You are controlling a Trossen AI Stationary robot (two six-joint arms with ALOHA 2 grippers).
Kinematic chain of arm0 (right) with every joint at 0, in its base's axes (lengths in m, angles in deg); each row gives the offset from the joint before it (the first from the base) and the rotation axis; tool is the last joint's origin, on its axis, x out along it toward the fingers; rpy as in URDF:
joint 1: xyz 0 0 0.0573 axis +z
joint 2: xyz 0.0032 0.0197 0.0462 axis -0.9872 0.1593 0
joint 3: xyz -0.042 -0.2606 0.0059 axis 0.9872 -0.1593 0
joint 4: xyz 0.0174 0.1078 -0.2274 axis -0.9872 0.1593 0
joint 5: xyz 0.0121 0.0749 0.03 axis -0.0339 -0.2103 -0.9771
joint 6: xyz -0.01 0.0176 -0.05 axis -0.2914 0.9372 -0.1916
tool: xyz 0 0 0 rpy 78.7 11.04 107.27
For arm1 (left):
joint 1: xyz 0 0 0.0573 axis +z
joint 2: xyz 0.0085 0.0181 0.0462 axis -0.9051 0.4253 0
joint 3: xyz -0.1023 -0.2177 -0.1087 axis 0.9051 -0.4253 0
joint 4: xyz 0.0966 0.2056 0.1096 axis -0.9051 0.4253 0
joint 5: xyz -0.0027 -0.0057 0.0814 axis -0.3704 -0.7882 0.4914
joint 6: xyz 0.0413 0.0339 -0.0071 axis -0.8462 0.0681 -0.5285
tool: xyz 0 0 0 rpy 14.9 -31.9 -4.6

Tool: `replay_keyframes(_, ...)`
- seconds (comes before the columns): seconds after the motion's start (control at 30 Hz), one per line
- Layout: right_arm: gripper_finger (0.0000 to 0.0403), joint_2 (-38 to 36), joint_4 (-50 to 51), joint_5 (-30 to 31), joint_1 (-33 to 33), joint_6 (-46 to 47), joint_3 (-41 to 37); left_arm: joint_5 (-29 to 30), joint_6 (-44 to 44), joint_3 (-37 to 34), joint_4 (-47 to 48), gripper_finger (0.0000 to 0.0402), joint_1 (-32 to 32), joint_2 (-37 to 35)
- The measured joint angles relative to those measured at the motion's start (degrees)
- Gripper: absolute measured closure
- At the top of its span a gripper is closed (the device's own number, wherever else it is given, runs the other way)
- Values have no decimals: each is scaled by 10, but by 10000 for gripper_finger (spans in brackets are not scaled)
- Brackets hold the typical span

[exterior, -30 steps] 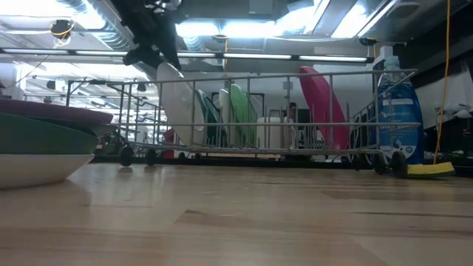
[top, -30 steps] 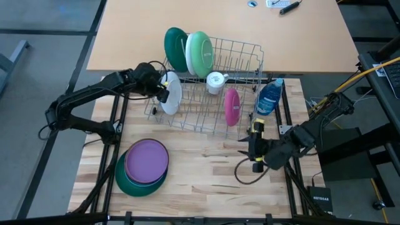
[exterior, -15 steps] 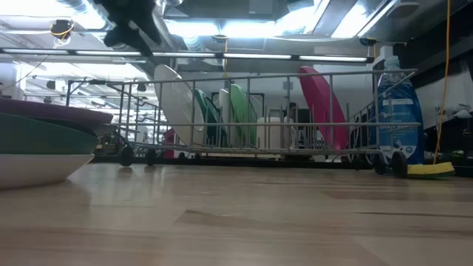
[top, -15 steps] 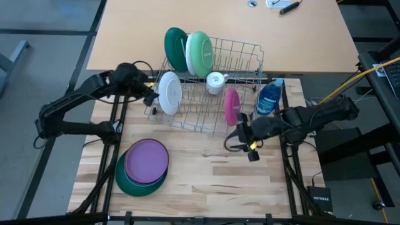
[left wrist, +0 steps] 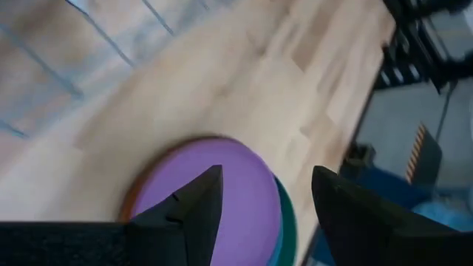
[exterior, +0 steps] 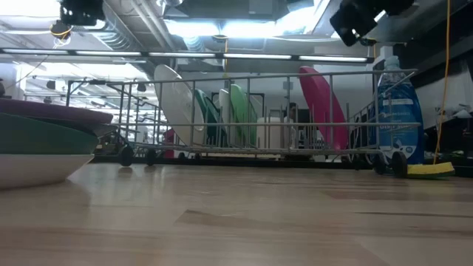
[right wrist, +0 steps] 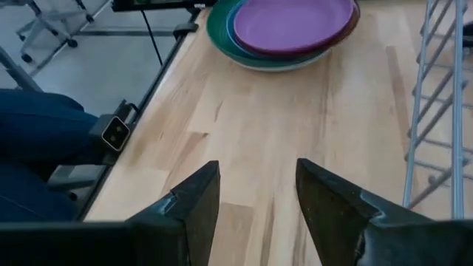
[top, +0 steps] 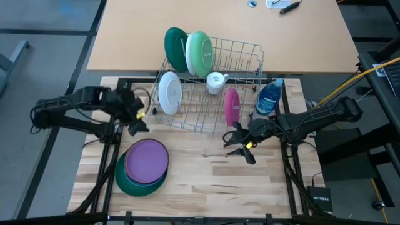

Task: Sort dishes
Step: Put the violet plate in the dish rack

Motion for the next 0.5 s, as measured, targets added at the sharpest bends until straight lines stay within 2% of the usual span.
replay_keyframes(0.27, 221, 1, -20, -14, 0, 16, -6, 26, 107, 0, -13, 206, -194, 85)
replay_keyframes(0.4, 221, 1, -27, -17, 0, 17, -6, 26, 134, 0, -13, 206, -264, 147)
replay_keyframes(0.5, 221, 1, -26, -13, 0, 53, -6, 26, 148, 0, -15, 206, -304, 194)
